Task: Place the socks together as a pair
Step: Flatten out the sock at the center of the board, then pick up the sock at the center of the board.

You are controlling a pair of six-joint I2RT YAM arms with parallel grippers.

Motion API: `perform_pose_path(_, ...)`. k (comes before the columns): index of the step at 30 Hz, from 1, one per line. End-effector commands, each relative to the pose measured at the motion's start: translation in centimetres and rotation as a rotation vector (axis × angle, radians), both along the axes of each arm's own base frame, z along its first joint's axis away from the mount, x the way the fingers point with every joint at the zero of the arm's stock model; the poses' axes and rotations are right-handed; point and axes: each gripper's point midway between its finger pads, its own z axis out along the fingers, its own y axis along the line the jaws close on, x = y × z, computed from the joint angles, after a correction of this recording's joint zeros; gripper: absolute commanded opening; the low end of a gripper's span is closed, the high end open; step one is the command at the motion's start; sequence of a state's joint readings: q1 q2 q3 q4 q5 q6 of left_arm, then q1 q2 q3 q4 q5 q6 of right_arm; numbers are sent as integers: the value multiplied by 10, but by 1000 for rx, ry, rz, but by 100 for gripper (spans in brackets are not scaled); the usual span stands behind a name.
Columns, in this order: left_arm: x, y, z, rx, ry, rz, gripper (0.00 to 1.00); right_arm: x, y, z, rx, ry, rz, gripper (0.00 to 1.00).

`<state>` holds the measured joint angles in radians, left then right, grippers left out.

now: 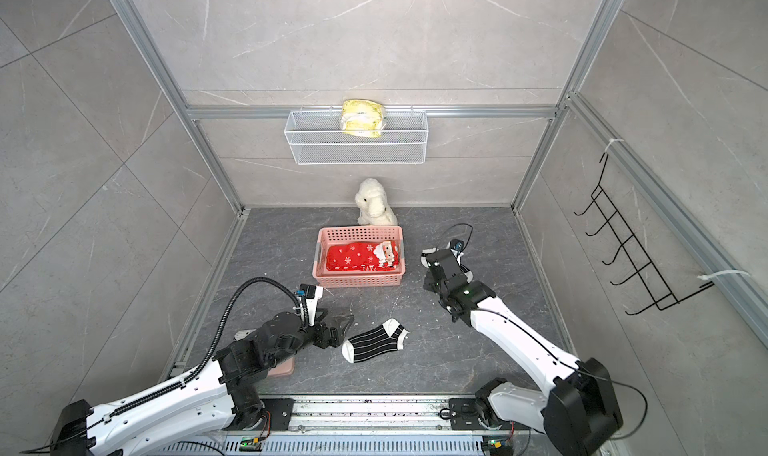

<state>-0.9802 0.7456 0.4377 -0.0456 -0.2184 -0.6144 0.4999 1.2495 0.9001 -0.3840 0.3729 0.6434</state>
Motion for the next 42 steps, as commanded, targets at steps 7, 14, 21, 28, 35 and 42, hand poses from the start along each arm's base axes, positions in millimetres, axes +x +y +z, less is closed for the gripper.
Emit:
perform_pose_path(7, -13, 7, -10, -16, 67, -14, 100, 88, 16, -33, 60, 154, -102, 38)
perform_pose_path(14, -20, 10, -3, -69, 58, -33, 100, 132, 21, -58, 74, 201, -119, 38)
perform_pose_path(21, -21, 19, -12, -45, 55, -10, 99, 159, 18, -102, 22, 300, -137, 38)
perform_pose_path(28, -26, 20, -12, -63, 67, -24, 98, 174, 13, -119, -42, 318, -121, 39)
perform_pose_path(35, -29, 23, -12, -86, 74, -21, 97, 182, 8, -131, -69, 344, -116, 41)
perform_pose_path(42, -30, 26, -13, -93, 78, -11, 96, 182, 5, -144, -98, 376, -125, 39)
